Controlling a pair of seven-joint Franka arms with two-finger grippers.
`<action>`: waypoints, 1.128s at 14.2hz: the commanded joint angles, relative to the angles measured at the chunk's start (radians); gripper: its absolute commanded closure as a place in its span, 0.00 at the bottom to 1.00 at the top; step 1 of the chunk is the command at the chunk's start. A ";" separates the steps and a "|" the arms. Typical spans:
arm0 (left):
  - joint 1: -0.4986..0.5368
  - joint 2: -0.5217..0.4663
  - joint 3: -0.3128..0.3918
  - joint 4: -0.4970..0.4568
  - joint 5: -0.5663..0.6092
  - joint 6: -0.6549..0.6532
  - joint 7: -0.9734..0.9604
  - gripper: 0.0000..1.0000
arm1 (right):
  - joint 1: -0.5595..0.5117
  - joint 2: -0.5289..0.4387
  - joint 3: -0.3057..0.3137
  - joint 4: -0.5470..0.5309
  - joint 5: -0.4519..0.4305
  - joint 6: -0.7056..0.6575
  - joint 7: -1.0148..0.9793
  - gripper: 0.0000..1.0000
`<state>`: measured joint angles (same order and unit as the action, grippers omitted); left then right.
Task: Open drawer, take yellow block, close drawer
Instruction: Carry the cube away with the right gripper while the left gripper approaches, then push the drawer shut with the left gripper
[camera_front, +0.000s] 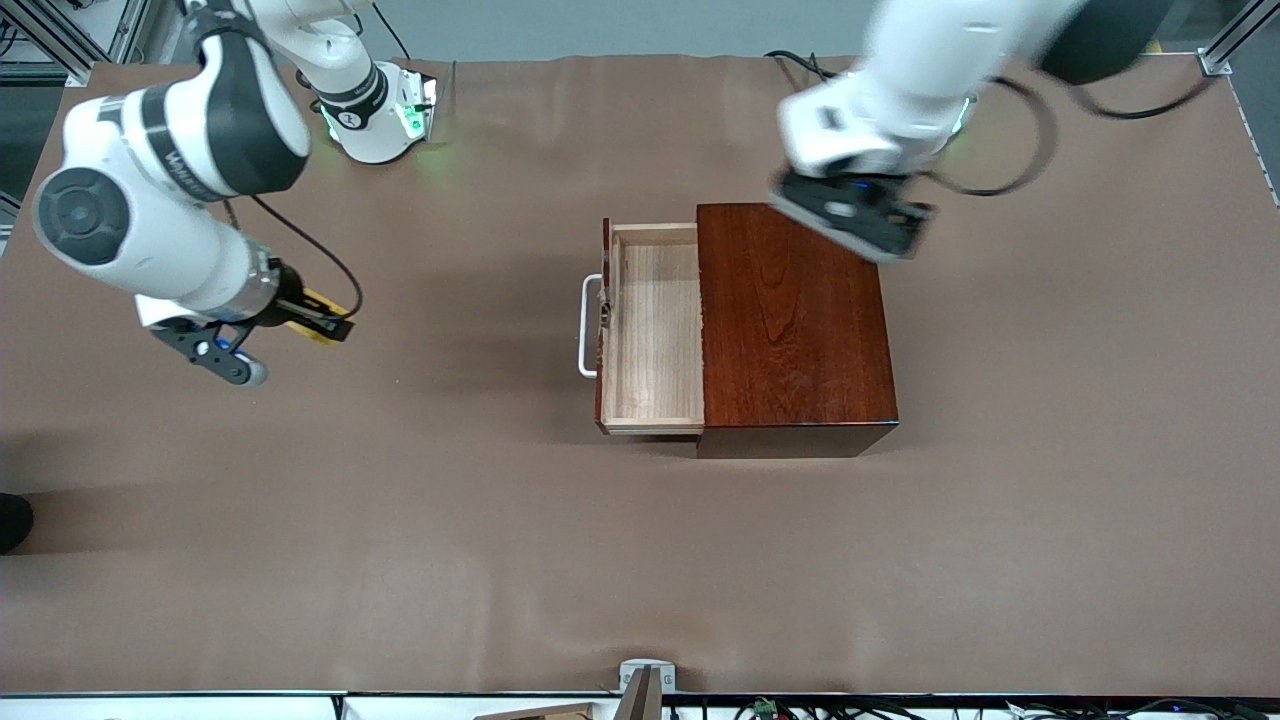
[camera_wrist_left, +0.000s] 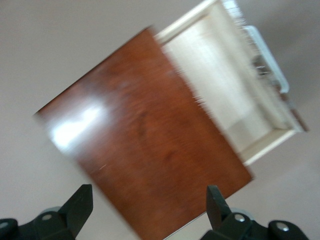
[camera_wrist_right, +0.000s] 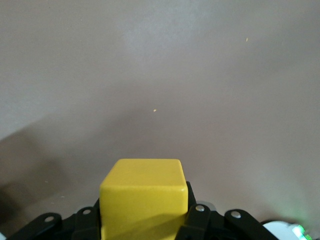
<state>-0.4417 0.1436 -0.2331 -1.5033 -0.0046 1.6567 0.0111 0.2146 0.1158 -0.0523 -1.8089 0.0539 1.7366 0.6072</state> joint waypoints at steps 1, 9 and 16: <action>-0.084 0.144 -0.044 0.167 0.005 -0.014 0.047 0.00 | -0.076 -0.033 0.019 -0.036 -0.003 0.014 -0.195 1.00; -0.302 0.462 -0.068 0.264 0.005 0.414 0.461 0.00 | -0.185 -0.019 0.019 -0.052 -0.002 0.122 -0.743 1.00; -0.304 0.593 -0.019 0.255 0.017 0.511 0.748 0.00 | -0.204 0.053 0.017 -0.101 -0.006 0.317 -0.902 1.00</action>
<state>-0.7437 0.7106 -0.2692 -1.2827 -0.0034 2.1734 0.6998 0.0395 0.1436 -0.0516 -1.9058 0.0538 2.0206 -0.2685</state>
